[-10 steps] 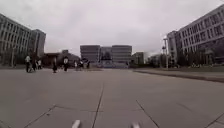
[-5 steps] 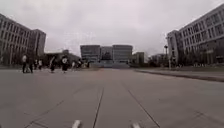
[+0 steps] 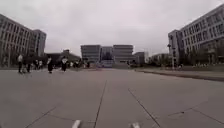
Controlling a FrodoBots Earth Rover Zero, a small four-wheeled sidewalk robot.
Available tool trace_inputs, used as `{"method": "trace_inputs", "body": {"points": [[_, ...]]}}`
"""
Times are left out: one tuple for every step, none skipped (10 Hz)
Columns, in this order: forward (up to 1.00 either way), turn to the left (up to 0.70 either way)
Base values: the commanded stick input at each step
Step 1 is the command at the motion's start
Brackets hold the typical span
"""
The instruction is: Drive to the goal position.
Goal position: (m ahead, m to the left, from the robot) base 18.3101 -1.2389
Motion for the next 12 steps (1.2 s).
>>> {"method": "trace_inputs", "body": {"points": [[1.00,0.00],[1.00,0.00],[1.00,0.00],[1.00,0.00],[1.00,0.00],[1.00,0.00],[1.00,0.00],[1.00,0.00],[1.00,0.00],[1.00,0.00],[1.00,-0.03],[1.00,-0.19]]}}
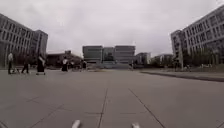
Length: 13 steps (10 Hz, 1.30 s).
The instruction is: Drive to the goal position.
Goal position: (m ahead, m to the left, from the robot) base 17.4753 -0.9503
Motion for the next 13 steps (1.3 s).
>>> {"method": "trace_inputs", "body": {"points": [[1.00,-0.19],[1.00,-0.09],[1.00,0.00],[1.00,0.00],[1.00,-0.17],[1.00,-0.07],[1.00,0.00],[1.00,0.00],[1.00,0.00],[1.00,-0.05],[1.00,-0.08],[1.00,-0.04],[1.00,0.00]]}}
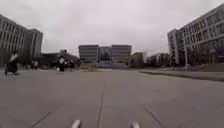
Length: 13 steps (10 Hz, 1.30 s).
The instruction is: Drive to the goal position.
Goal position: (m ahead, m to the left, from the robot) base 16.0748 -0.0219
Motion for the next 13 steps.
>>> {"method": "trace_inputs", "body": {"points": [[1.00,0.00],[1.00,0.00],[1.00,0.00],[1.00,0.00],[1.00,0.00],[1.00,0.00],[1.00,0.00],[1.00,0.00],[1.00,0.00],[1.00,0.00],[1.00,0.00],[1.00,0.00],[1.00,0.00]]}}
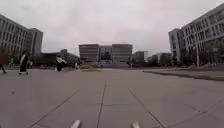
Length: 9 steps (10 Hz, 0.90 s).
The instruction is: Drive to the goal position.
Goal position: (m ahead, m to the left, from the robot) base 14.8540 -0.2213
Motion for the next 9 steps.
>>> {"method": "trace_inputs", "body": {"points": [[1.00,0.00],[1.00,0.00],[1.00,0.00],[1.00,0.00],[1.00,0.00],[1.00,0.00],[1.00,0.00],[1.00,0.00],[1.00,0.00]]}}
